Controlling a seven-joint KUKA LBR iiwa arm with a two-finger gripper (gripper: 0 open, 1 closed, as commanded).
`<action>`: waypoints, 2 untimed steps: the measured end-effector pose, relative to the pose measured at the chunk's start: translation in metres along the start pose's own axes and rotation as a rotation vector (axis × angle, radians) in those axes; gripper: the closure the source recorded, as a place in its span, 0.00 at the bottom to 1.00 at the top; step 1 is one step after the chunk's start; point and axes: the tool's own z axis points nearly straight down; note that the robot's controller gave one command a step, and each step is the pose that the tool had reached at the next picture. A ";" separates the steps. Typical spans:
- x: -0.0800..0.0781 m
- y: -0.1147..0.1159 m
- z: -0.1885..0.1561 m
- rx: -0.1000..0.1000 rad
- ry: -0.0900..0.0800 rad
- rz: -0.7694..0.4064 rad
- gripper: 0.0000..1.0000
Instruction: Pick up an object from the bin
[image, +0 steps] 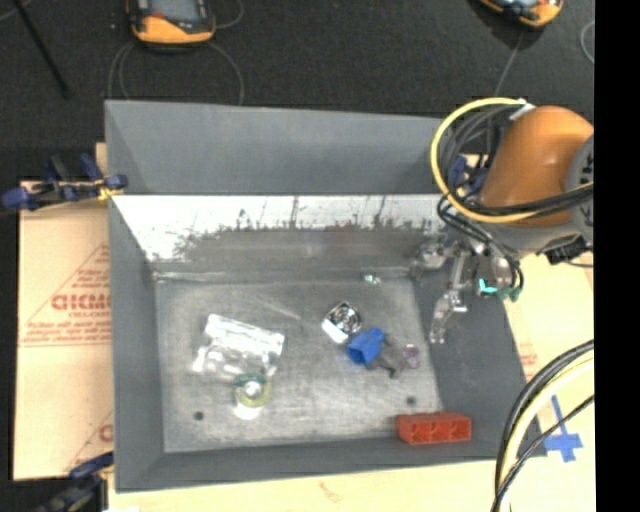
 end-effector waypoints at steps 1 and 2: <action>0.052 0.027 0.094 0.002 -0.013 -0.208 0.00; 0.050 0.026 0.092 0.004 -0.018 -0.211 1.00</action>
Offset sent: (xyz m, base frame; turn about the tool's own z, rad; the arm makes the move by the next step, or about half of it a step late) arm -0.0546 0.0281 -0.0959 -0.2103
